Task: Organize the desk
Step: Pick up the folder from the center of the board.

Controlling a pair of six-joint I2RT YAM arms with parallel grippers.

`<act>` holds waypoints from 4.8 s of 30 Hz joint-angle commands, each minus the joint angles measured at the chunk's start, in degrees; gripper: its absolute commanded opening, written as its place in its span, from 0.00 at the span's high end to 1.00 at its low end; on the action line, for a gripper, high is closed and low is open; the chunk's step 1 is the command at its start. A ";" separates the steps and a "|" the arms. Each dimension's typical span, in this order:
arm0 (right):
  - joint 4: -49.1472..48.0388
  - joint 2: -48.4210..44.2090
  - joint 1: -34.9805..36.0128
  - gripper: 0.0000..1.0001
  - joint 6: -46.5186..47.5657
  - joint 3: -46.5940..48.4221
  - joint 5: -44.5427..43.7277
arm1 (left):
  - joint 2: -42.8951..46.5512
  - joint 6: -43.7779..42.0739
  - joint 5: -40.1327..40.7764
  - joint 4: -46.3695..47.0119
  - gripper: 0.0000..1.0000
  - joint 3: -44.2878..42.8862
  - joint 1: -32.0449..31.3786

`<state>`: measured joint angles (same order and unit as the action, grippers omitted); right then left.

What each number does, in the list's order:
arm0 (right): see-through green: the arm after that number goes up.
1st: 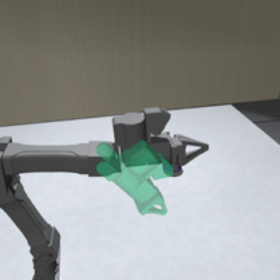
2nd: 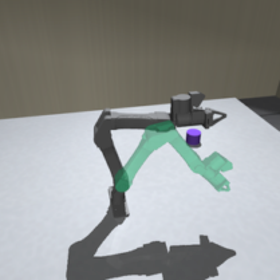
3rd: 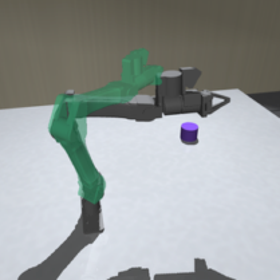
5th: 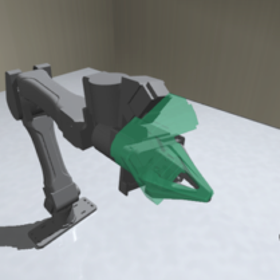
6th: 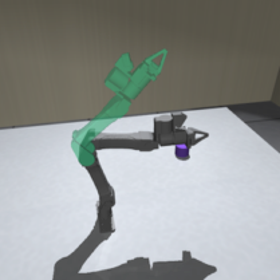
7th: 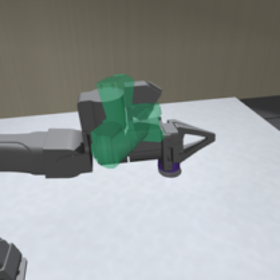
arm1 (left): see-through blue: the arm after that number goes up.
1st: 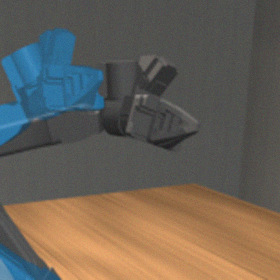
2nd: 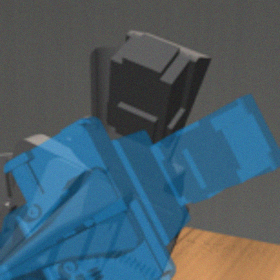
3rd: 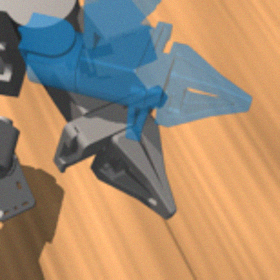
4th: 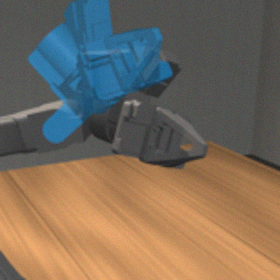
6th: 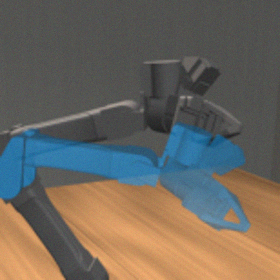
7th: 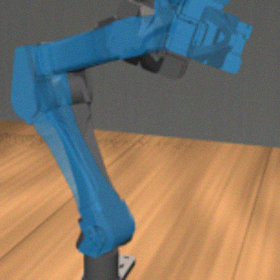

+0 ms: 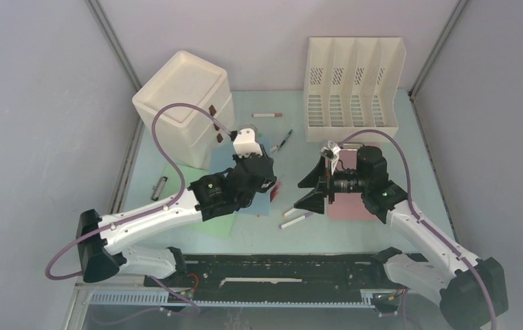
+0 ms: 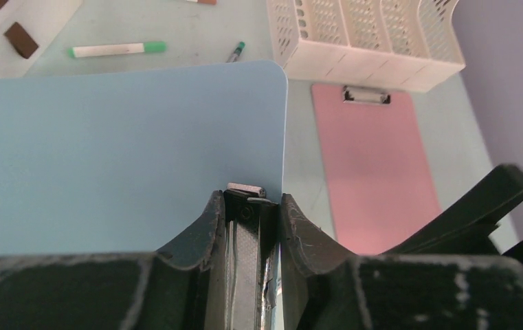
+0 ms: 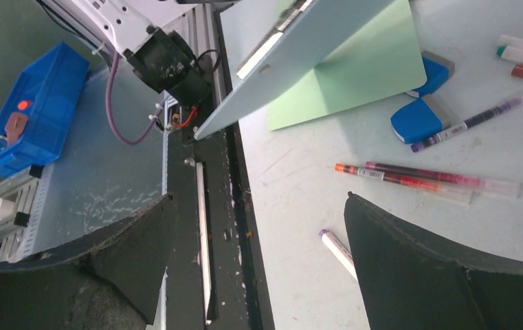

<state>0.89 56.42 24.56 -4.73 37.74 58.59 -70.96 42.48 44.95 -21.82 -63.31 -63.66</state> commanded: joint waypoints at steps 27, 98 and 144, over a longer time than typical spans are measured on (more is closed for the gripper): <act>1.62 5.53 10.17 0.92 -4.42 6.43 -28.53 | -14.12 16.89 -17.58 6.53 0.96 -14.14 7.58; 48.85 1.82 -9.55 1.00 48.38 19.50 6.31 | 14.13 -47.69 -86.40 16.58 0.03 8.05 35.62; 40.89 1.07 -9.26 1.00 33.82 21.51 18.18 | 16.73 -1.59 -89.64 65.11 0.47 25.53 36.00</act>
<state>41.43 59.99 16.43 27.81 57.39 75.31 -57.04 39.48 -52.18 39.38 -37.69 -28.10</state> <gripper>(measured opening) 0.009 0.271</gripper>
